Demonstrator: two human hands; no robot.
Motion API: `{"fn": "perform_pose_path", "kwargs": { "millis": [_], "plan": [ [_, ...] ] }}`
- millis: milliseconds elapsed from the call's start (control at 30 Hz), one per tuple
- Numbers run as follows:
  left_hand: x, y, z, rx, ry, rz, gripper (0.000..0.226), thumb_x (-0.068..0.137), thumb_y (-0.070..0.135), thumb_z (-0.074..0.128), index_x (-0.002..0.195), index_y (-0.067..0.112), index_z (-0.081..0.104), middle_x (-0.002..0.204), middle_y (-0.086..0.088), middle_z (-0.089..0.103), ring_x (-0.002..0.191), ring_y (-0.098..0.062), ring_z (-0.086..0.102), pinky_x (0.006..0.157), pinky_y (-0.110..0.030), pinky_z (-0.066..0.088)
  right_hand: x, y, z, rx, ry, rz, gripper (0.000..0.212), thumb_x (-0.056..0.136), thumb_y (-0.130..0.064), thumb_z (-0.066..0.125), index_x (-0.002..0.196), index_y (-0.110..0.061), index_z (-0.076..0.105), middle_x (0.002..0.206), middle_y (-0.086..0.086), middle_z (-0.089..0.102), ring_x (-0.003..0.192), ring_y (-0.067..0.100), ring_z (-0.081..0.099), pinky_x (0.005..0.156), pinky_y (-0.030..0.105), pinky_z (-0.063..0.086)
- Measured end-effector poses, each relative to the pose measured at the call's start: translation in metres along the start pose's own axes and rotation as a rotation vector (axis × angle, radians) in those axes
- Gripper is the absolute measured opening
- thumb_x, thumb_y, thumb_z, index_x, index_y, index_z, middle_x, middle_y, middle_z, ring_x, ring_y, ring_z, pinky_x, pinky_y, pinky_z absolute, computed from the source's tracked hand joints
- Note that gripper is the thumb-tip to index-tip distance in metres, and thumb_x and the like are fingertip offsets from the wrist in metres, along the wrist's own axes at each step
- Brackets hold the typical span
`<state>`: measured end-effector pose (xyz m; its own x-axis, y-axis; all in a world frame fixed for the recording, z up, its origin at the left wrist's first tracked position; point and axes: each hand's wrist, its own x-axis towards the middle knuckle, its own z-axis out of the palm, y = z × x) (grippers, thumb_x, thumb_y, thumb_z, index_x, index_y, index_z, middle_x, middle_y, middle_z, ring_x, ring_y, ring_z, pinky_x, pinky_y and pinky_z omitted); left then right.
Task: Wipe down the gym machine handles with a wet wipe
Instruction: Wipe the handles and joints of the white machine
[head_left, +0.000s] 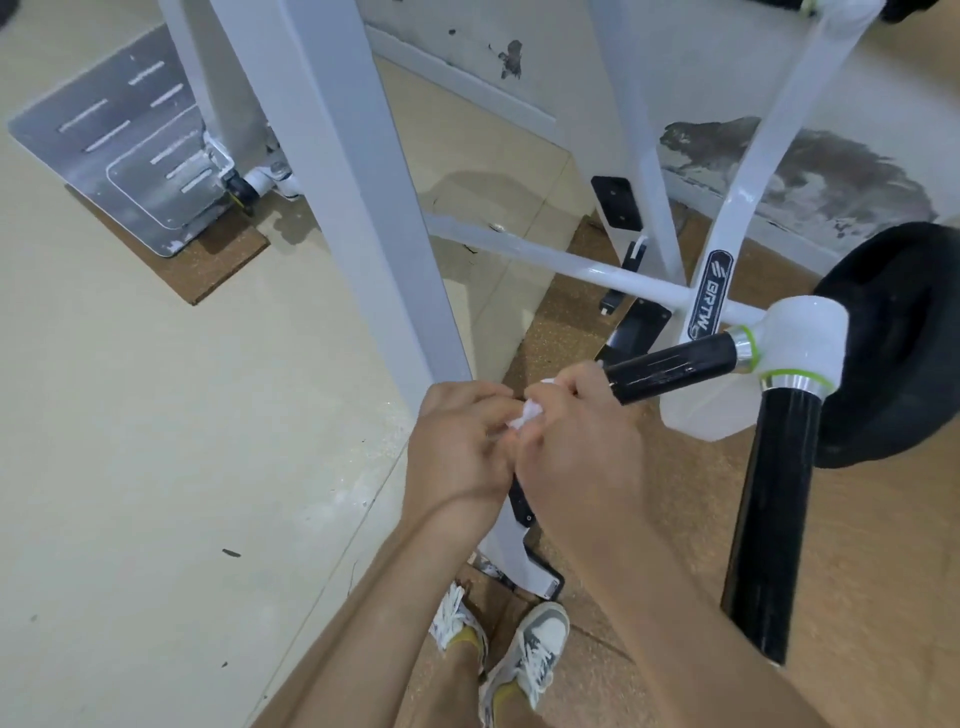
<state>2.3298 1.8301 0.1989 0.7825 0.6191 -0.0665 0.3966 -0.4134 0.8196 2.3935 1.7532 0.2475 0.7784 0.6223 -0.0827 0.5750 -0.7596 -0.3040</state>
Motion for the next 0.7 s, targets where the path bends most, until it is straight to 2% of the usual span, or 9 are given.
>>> {"fn": "perform_pose_path", "kwargs": {
  "millis": [67, 167, 233, 300, 400, 433, 533, 633, 700],
  "plan": [
    [0.004, 0.006, -0.001, -0.037, 0.053, -0.059, 0.013, 0.076, 0.017, 0.072, 0.073, 0.030, 0.070, 0.083, 0.017, 0.064, 0.092, -0.015, 0.053, 0.079, -0.009, 0.037, -0.006, 0.002, 0.008, 0.136, 0.143, 0.020, 0.007, 0.081, -0.010, 0.065, 0.084, -0.010, 0.072, 0.091, 0.002, 0.054, 0.073, 0.016, 0.062, 0.063, 0.015, 0.040],
    [0.009, 0.009, -0.009, -0.093, -0.030, -0.139, 0.028, 0.076, 0.017, 0.076, 0.071, 0.042, 0.064, 0.081, 0.019, 0.066, 0.089, -0.011, 0.058, 0.078, -0.021, 0.046, -0.010, 0.013, 0.022, 0.258, 0.189, 0.077, 0.009, 0.078, -0.003, 0.071, 0.084, -0.009, 0.074, 0.103, 0.006, 0.062, 0.073, 0.018, 0.064, 0.066, 0.017, 0.043],
    [0.012, 0.008, -0.018, -0.124, -0.129, -0.168, 0.022, 0.077, 0.017, 0.077, 0.081, 0.038, 0.070, 0.086, 0.018, 0.069, 0.089, -0.007, 0.061, 0.078, -0.019, 0.047, -0.009, 0.013, 0.027, 0.281, 0.234, 0.055, 0.015, 0.074, 0.005, 0.069, 0.083, -0.006, 0.073, 0.093, 0.008, 0.065, 0.071, 0.025, 0.065, 0.065, 0.023, 0.051],
    [0.015, 0.006, -0.024, -0.107, -0.186, -0.171, 0.026, 0.078, 0.016, 0.076, 0.085, 0.040, 0.069, 0.090, 0.019, 0.069, 0.089, -0.004, 0.060, 0.078, -0.018, 0.046, -0.008, 0.011, 0.026, 0.283, 0.326, 0.081, 0.017, 0.077, 0.001, 0.059, 0.085, -0.006, 0.072, 0.086, 0.008, 0.065, 0.069, 0.025, 0.063, 0.061, 0.028, 0.054],
    [0.023, 0.003, -0.027, -0.084, -0.264, -0.132, 0.034, 0.079, 0.012, 0.072, 0.083, 0.045, 0.066, 0.091, 0.021, 0.066, 0.086, -0.001, 0.057, 0.076, -0.013, 0.044, -0.008, 0.011, 0.027, 0.356, 0.494, 0.280, 0.019, 0.086, 0.000, 0.055, 0.094, -0.006, 0.071, 0.094, -0.003, 0.061, 0.081, 0.002, 0.052, 0.077, 0.003, 0.039],
    [0.026, 0.001, -0.027, -0.079, -0.287, -0.106, 0.038, 0.079, 0.011, 0.071, 0.082, 0.047, 0.064, 0.090, 0.021, 0.065, 0.085, 0.000, 0.056, 0.077, -0.013, 0.044, -0.007, 0.011, 0.028, 0.341, 0.502, 0.316, 0.019, 0.088, -0.001, 0.058, 0.100, -0.005, 0.071, 0.098, -0.003, 0.060, 0.085, -0.003, 0.046, 0.080, -0.001, 0.035],
    [0.036, -0.004, -0.029, -0.044, -0.360, -0.010, 0.041, 0.079, 0.011, 0.072, 0.087, 0.050, 0.064, 0.091, 0.027, 0.061, 0.084, 0.006, 0.053, 0.074, -0.005, 0.039, -0.004, 0.010, 0.036, 0.234, 0.485, 0.294, 0.027, 0.086, -0.013, 0.066, 0.112, -0.003, 0.067, 0.107, 0.003, 0.055, 0.089, -0.007, 0.039, 0.080, 0.003, 0.037],
    [0.046, -0.007, -0.032, -0.042, -0.444, 0.030, 0.034, 0.078, 0.011, 0.073, 0.094, 0.041, 0.070, 0.090, 0.027, 0.059, 0.080, 0.016, 0.051, 0.067, 0.000, 0.036, -0.002, 0.001, 0.041, 0.252, 0.490, 0.342, 0.016, 0.088, -0.015, 0.065, 0.100, -0.006, 0.072, 0.098, -0.007, 0.052, 0.083, -0.005, 0.042, 0.072, 0.005, 0.040],
    [0.051, -0.007, -0.032, -0.045, -0.480, 0.039, 0.032, 0.078, 0.011, 0.074, 0.085, 0.041, 0.068, 0.084, 0.023, 0.060, 0.076, 0.016, 0.051, 0.064, 0.000, 0.035, -0.005, -0.007, 0.047, 0.236, 0.468, 0.316, 0.012, 0.085, -0.009, 0.065, 0.094, -0.007, 0.073, 0.094, -0.002, 0.058, 0.079, 0.001, 0.049, 0.068, 0.011, 0.043]
  ]
}}
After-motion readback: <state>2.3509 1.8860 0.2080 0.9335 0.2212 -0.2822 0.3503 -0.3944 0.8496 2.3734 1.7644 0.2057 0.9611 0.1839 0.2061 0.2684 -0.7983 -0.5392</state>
